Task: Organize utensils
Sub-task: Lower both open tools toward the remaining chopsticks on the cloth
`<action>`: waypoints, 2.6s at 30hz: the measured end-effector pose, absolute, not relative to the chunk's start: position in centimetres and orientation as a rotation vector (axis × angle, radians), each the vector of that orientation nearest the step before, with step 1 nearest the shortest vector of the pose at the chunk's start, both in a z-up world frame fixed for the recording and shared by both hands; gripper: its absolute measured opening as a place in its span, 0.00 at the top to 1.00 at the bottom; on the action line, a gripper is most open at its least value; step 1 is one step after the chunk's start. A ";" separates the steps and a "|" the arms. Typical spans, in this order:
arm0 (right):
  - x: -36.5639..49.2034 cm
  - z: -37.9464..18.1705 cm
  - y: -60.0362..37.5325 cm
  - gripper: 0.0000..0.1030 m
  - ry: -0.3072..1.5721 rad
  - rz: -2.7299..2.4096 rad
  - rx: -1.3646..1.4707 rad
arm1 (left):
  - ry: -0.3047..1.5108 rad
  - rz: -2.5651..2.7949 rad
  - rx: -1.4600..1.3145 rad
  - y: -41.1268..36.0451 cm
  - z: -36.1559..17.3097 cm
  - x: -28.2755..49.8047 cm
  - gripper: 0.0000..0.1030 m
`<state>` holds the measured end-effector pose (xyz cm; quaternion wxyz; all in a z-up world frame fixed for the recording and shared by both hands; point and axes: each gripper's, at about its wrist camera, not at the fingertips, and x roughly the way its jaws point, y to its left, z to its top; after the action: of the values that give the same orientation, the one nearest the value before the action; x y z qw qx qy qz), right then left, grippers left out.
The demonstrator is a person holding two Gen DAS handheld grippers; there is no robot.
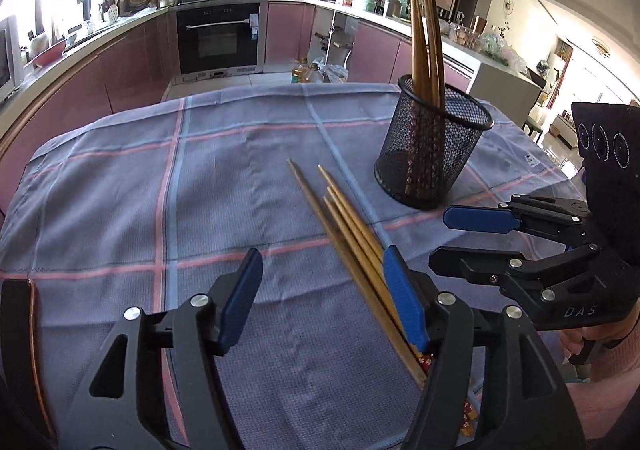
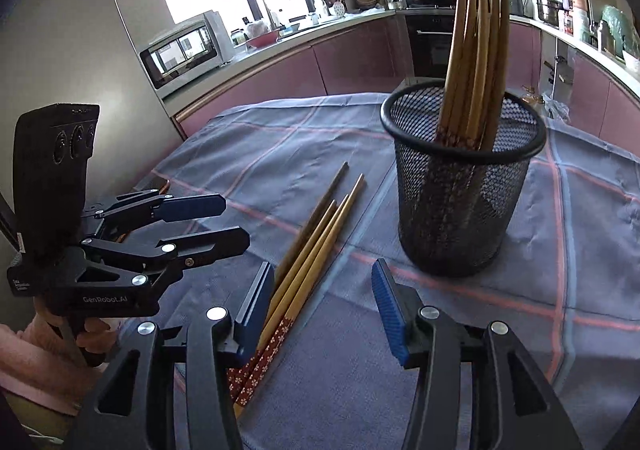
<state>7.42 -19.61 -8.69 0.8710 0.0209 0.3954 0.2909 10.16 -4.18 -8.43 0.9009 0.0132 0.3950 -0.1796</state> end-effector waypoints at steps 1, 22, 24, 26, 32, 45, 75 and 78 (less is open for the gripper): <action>7.3 -8.9 -19.4 0.53 0.834 0.600 0.036 | 0.825 -0.361 0.035 -4.2 -8.7 10.1 0.38; 6.7 -10.2 -17.8 0.53 0.858 0.555 -0.060 | 0.876 -0.346 0.078 -5.2 -10.5 10.3 0.38; 6.7 -10.3 -17.7 0.53 0.859 0.551 -0.069 | 0.880 -0.347 0.078 -5.3 -10.6 10.5 0.38; 6.8 -10.3 -17.5 0.53 0.859 0.547 -0.076 | 0.882 -0.348 0.076 -5.3 -10.7 10.7 0.38; 6.9 -10.5 -17.3 0.53 0.863 0.535 -0.088 | 0.893 -0.352 0.079 -5.5 -11.0 11.1 0.38; 7.0 -10.4 -18.5 0.58 0.879 0.509 -0.092 | 0.906 -0.332 0.089 -5.5 -11.3 11.6 0.41; 9.6 -10.4 -17.1 0.72 0.874 0.493 -0.109 | 0.941 -0.369 0.071 -6.0 -11.4 13.9 0.64; 9.9 -10.5 -17.3 0.80 0.876 0.487 -0.097 | 0.943 -0.366 0.059 -6.0 -11.4 14.1 0.74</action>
<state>9.89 -17.30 -10.48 0.8758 -0.0465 0.4199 0.2335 14.14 -5.97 -11.37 0.8743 0.0282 0.4517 -0.1754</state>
